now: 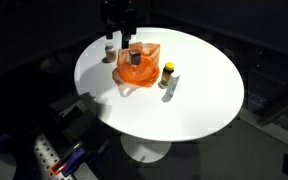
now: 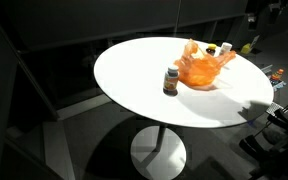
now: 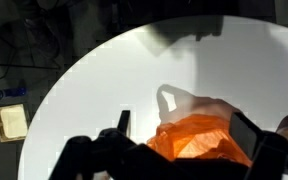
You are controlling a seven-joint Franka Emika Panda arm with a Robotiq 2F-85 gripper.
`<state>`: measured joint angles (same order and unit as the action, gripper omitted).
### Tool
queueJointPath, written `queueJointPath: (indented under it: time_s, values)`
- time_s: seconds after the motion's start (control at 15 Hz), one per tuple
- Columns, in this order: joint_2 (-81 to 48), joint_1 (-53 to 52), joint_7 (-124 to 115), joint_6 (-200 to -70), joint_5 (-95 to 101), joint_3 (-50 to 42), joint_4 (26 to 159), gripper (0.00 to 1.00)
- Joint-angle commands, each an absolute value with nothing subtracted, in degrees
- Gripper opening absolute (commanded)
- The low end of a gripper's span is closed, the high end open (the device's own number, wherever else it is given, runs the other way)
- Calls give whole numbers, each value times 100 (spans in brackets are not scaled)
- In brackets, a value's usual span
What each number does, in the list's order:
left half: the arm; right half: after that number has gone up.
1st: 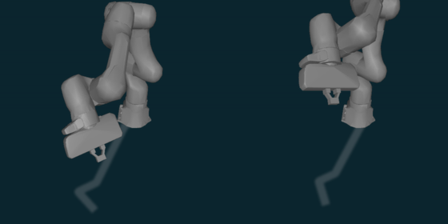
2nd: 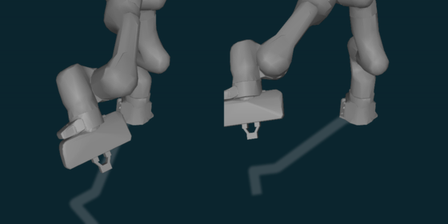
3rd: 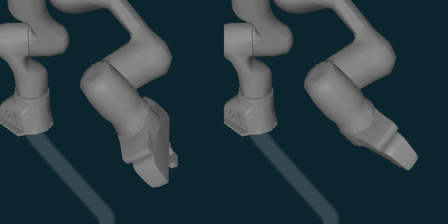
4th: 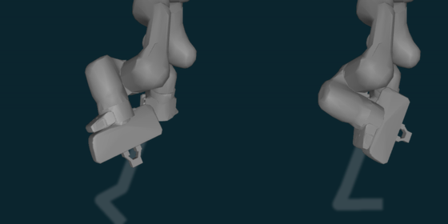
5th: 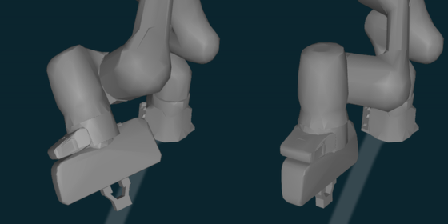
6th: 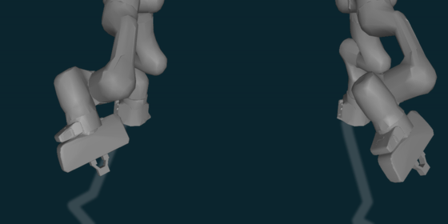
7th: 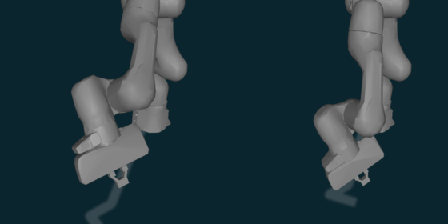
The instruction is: Remove the blue container from the plastic bag and put it on the table
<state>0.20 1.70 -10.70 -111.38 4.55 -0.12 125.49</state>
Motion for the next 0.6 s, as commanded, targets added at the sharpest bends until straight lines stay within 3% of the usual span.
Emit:
queueJointPath:
  time_s: [0.0, 0.53]
  values:
    - [16, 141, -1076, -11125, 454, -41, 12533, 100]
    - [-185, 166, -1435, -11479, 519, -96, 12710, 100]
